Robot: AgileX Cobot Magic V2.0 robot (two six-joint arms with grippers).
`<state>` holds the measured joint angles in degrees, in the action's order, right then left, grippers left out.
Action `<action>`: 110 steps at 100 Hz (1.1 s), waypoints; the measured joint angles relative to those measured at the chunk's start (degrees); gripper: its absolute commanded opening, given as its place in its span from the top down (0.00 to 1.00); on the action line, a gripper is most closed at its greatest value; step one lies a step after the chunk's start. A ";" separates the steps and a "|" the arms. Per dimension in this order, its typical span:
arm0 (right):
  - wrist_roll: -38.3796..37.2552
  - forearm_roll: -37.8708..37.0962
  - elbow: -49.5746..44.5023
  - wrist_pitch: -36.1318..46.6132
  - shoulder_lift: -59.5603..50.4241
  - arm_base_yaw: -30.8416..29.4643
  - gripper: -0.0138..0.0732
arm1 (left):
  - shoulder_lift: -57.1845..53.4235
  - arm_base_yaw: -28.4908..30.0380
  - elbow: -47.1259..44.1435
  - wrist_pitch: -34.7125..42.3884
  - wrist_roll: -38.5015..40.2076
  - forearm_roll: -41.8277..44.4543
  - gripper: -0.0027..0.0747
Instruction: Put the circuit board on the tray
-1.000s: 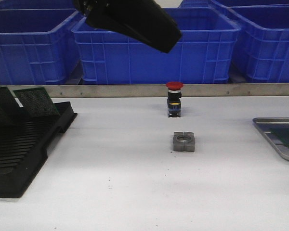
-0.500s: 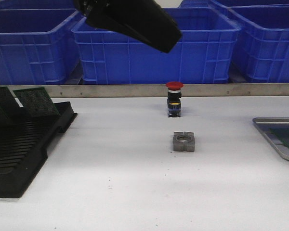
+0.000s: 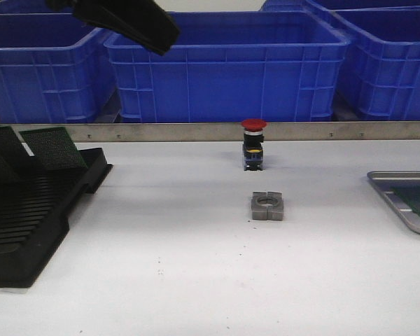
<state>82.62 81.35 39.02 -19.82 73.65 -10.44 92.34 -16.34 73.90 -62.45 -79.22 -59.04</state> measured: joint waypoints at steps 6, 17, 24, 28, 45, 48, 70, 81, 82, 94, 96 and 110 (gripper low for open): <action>0.00 -0.23 0.00 -2.46 -1.08 0.00 0.91 | 0.00 2.03 0.00 -1.06 1.50 0.00 0.99; 0.08 -0.65 0.00 -5.17 -2.55 0.25 0.91 | 0.00 5.07 0.00 -2.12 3.92 0.00 0.99; 0.24 -0.72 0.00 -5.66 -3.08 1.18 0.91 | 0.00 6.73 0.00 -2.37 4.95 0.00 0.99; 0.24 -0.72 0.00 -5.66 -3.46 1.96 0.91 | -0.11 7.46 0.00 -2.36 5.36 0.00 0.99; 0.24 -0.81 -1.03 -3.62 -4.87 6.41 0.91 | -2.24 8.43 -0.14 0.58 6.80 0.65 0.99; 0.24 -0.81 -1.50 -2.66 -5.12 7.37 0.91 | -3.25 8.53 -0.32 1.83 6.91 0.65 0.99; 0.24 -0.81 -3.24 3.41 -8.65 10.86 0.91 | -11.55 8.53 -5.69 17.46 10.47 1.58 0.99; 1.33 -0.81 -4.30 5.74 -11.12 11.85 0.91 | -16.71 8.53 -10.84 26.06 11.14 1.58 0.99; 1.33 -0.81 -4.47 5.89 -11.45 11.96 0.91 | -17.05 8.53 -11.55 27.10 11.14 1.58 0.99; 1.85 -0.81 -6.15 9.15 -14.70 13.22 0.91 | -23.04 8.53 -17.89 35.40 11.27 1.08 0.99; 1.95 -0.81 -6.48 9.77 -15.32 13.39 0.91 | -24.15 8.53 -19.05 36.86 11.27 0.99 0.99; 3.26 -0.70 -8.83 13.63 -20.19 14.40 0.91 | -31.60 8.53 -26.50 46.07 11.27 -0.02 0.99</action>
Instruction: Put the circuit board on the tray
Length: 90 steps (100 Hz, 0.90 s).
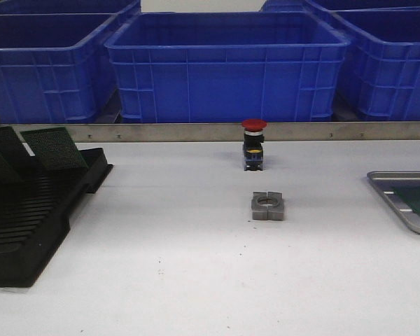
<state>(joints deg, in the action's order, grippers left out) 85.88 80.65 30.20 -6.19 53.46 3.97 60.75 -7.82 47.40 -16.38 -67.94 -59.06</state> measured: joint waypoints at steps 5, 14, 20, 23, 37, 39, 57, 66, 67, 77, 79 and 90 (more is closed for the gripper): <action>0.51 0.12 -0.95 0.83 -1.98 0.14 0.91 | -2.53 0.00 -2.56 2.87 0.00 -0.52 0.99; 1.01 0.20 -2.90 1.74 -6.15 0.26 0.91 | -7.25 0.00 -6.95 7.43 0.00 -1.74 0.99; 1.04 0.34 -4.33 1.97 -9.06 0.26 0.91 | -10.50 0.00 -10.26 9.84 0.00 -3.00 0.99; 1.14 0.34 -4.95 2.10 -11.01 0.26 0.91 | -11.96 0.00 -11.73 10.98 0.00 -3.81 0.99; 1.37 0.36 -8.34 2.66 -19.23 0.26 0.91 | -19.46 0.00 -18.65 14.88 0.09 -5.59 0.99; 1.37 0.36 -8.82 2.80 -20.51 0.26 0.91 | -20.58 0.00 -19.53 15.13 0.09 -5.61 0.99; 1.37 0.46 -12.60 2.90 -30.28 0.26 0.91 | -30.35 0.00 -25.42 15.63 0.09 -5.95 0.99; 1.37 0.46 -14.24 3.01 -35.04 0.26 0.91 | -35.10 0.00 -27.43 14.83 0.09 -6.04 0.99; 1.37 0.46 -14.48 3.01 -35.72 0.26 0.91 | -35.46 0.00 -27.56 14.70 0.09 -6.04 0.99; 1.37 0.46 -15.97 3.01 -40.19 0.26 0.91 | -40.48 0.00 -29.12 13.20 0.09 -6.04 0.99; 1.37 0.46 -16.28 3.01 -40.99 0.26 0.91 | -41.50 0.00 -29.53 13.06 0.09 -6.04 0.99; 1.50 0.46 -17.81 3.01 -43.97 0.26 0.91 | -46.29 0.00 -31.31 12.66 0.09 -6.04 0.99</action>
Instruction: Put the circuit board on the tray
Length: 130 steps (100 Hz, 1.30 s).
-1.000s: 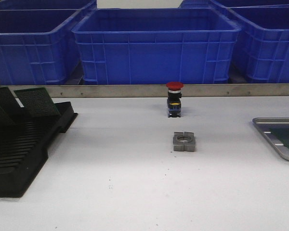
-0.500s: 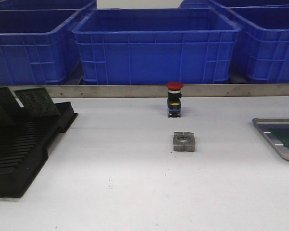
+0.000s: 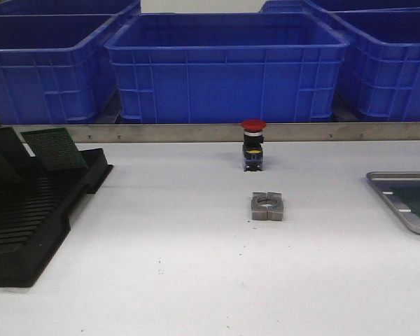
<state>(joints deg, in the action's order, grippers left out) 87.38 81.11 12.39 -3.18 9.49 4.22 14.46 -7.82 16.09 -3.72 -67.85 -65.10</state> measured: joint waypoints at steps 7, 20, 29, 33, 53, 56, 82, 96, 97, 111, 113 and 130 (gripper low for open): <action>0.00 0.00 -0.77 0.00 -0.86 0.00 0.91 | -2.21 0.00 -0.93 -0.13 0.00 0.00 0.99; 0.00 0.00 -1.17 -0.20 -1.10 0.00 0.91 | -3.89 0.00 -1.59 -0.16 0.00 0.00 0.99; 0.00 0.00 -1.17 -0.20 -1.10 0.00 0.91 | -3.98 0.00 -1.67 -0.26 0.00 0.00 0.99; 0.00 0.00 -1.17 -0.23 -1.10 0.00 0.91 | -3.98 0.00 -1.67 -0.26 0.00 0.00 0.99; 0.00 0.00 -1.17 -0.36 -1.10 0.00 0.91 | -3.98 0.00 -1.67 -0.26 0.00 0.00 0.99; 0.00 0.00 -1.17 -0.36 -1.10 0.00 0.91 | -3.98 0.00 -1.67 -0.26 0.00 0.00 0.99; 0.09 0.00 -1.17 -0.45 -1.10 0.00 0.91 | -3.98 0.00 -1.67 -0.26 0.00 0.00 0.99; 0.09 0.00 -1.17 -0.45 -1.10 0.00 0.91 | -3.98 0.00 -1.67 -0.26 0.00 0.00 0.99; 0.09 0.00 -1.17 -0.45 -1.10 0.00 0.91 | -3.98 0.00 -1.67 -0.26 0.00 0.00 0.99; 0.09 0.00 -1.17 -0.45 -1.10 0.00 0.91 | -3.98 0.00 -1.67 -0.26 0.00 0.00 0.99; 0.09 0.00 -1.17 -0.45 -1.10 0.00 0.91 | -3.98 0.00 -1.67 -0.26 0.00 0.00 0.99; 0.09 0.00 -1.17 -0.45 -1.10 0.00 0.91 | -3.98 0.00 -3.16 1.98 0.00 0.40 0.99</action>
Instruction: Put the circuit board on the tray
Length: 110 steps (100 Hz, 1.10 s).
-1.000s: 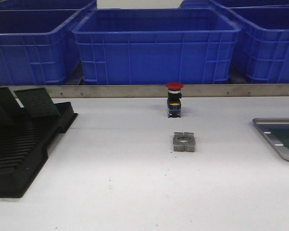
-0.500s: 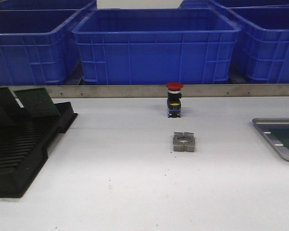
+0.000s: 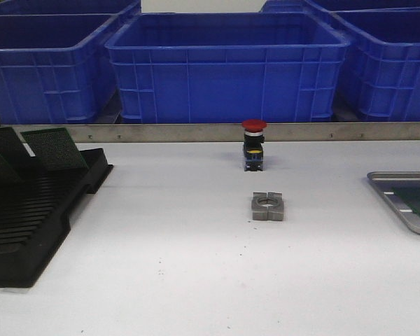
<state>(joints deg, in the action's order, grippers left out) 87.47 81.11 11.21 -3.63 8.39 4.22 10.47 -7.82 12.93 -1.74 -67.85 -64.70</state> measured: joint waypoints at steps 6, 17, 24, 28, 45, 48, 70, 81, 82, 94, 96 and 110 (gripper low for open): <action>0.00 0.00 0.00 0.00 0.00 0.00 0.91 | 0.00 0.00 -0.94 1.74 1.55 2.40 0.99; 0.00 0.00 0.00 0.00 0.00 0.00 0.91 | 0.00 0.81 -3.62 3.39 14.77 13.38 0.99; 0.00 0.00 0.00 0.00 0.00 0.00 0.91 | -0.13 1.72 -5.75 3.50 27.73 25.13 0.99; 0.00 0.00 0.00 -0.10 0.00 0.00 0.91 | -0.39 2.34 -7.30 3.38 36.23 32.91 0.99; 0.00 0.00 0.00 -0.10 0.00 0.00 0.91 | -4.36 4.92 -12.72 0.48 61.99 56.59 0.99; 0.00 0.00 0.00 -0.10 0.00 0.00 0.91 | -5.58 5.12 -12.72 -0.42 63.67 58.64 0.99; 0.00 0.00 -0.09 -0.21 -0.09 0.00 0.91 | -10.74 6.14 -12.72 -13.57 68.29 62.54 0.99; 0.00 0.00 -0.09 -0.21 -0.09 0.00 0.91 | -10.74 6.23 -12.72 -15.71 68.79 63.04 0.99; 0.00 0.00 -0.09 -0.21 -0.09 0.00 0.91 | -10.74 6.23 -12.72 -15.81 68.77 63.05 0.99; 0.00 0.00 -0.09 -0.21 -0.09 0.00 0.91 | -10.74 6.23 -12.72 -16.09 68.82 63.31 0.99; 0.00 0.00 -0.09 -0.21 -0.09 0.00 0.91 | -10.74 6.23 -12.72 -16.09 68.92 63.41 0.99; 0.00 0.00 -0.09 -0.21 -0.09 0.00 0.91 | -10.74 6.23 -12.72 -16.09 68.91 63.43 0.99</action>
<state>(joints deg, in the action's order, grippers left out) 87.47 81.11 11.12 -3.83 8.30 4.22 -0.26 -1.59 0.21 -17.83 1.06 -1.26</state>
